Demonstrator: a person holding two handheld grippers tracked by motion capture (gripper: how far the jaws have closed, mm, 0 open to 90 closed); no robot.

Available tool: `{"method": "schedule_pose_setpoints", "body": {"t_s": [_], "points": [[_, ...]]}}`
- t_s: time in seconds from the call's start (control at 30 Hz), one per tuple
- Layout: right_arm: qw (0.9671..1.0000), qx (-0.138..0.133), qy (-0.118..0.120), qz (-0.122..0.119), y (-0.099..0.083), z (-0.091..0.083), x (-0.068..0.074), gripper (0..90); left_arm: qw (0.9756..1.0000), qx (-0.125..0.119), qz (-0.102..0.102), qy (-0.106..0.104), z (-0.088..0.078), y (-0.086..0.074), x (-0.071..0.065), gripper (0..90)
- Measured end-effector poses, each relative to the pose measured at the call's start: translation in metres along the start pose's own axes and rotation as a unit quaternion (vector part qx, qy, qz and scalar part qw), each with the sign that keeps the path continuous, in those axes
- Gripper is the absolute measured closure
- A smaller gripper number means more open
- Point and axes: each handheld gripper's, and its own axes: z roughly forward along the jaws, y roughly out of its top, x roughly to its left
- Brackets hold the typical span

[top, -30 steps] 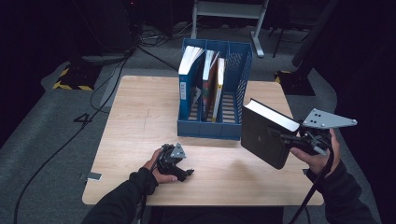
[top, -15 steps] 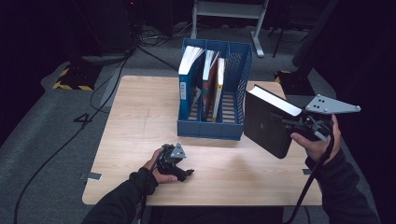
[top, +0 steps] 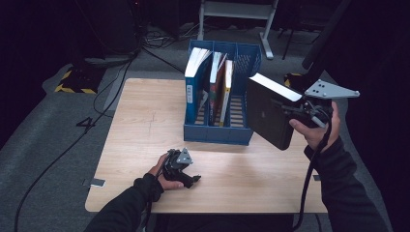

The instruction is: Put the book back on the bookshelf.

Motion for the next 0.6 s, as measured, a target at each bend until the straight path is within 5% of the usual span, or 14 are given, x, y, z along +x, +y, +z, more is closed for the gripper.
{"method": "schedule_pose_setpoints", "body": {"t_s": [0.6], "points": [[0.999, -0.006, -0.035, 0.025, 0.012, 0.046, -0.01, 53.4, 1.0, 0.0, 0.0, -0.002, 0.0, 0.0, 0.0, 14.5]]}}
